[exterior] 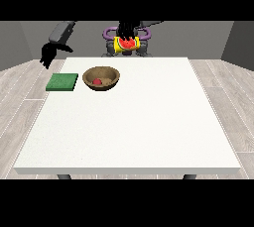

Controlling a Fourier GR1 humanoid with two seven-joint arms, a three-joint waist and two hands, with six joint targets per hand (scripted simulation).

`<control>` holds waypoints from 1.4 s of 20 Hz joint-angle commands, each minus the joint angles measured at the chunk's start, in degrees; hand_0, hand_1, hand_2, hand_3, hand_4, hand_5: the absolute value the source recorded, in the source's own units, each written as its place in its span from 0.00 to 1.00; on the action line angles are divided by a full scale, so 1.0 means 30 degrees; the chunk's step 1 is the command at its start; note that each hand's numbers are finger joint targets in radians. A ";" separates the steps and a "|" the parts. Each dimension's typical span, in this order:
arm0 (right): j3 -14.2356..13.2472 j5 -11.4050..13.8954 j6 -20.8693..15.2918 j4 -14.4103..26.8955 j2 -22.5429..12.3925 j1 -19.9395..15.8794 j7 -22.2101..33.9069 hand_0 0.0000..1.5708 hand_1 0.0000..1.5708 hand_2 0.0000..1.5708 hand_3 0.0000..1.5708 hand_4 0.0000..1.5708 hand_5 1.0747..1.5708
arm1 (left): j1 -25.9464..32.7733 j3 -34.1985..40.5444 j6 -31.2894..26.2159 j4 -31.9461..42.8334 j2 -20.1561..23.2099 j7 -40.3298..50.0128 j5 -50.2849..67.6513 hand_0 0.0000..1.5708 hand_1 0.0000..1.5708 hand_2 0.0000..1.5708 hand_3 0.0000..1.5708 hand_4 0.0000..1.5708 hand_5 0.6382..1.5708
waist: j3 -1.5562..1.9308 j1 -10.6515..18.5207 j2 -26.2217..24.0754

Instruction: Pick the cup and pour the ball into the bowl, then pick the bowl and place it on the pad

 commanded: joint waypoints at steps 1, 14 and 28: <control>-0.0773 -0.0645 -0.0572 0.0291 -0.0104 -0.0323 0.0227 0.00 0.00 0.00 0.00 0.29 0.97 | 0.1040 0.2962 0.2924 -0.2107 0.1089 -0.0643 0.2510 0.26 0.26 1.00 1.00 0.64 0.99 | -0.0033 0.2307 0.0781; -0.0904 -0.1531 -0.0325 -0.1070 0.0425 -0.1638 0.0736 0.00 0.00 0.00 0.00 0.24 1.00 | 0.3670 1.0461 0.3129 -0.3249 -0.0320 -0.7306 1.6870 0.50 0.50 0.45 0.06 0.55 0.96 | -0.0060 0.1590 0.4829; 0.2258 0.0090 -0.2196 -0.2365 0.4152 -0.1675 0.2035 0.00 0.00 0.00 0.00 0.00 0.95 | 0.5248 1.3197 0.1582 0.0420 0.1041 -1.1442 2.2591 0.00 0.00 0.00 0.00 0.00 0.96 | 0.0023 -0.1111 0.3520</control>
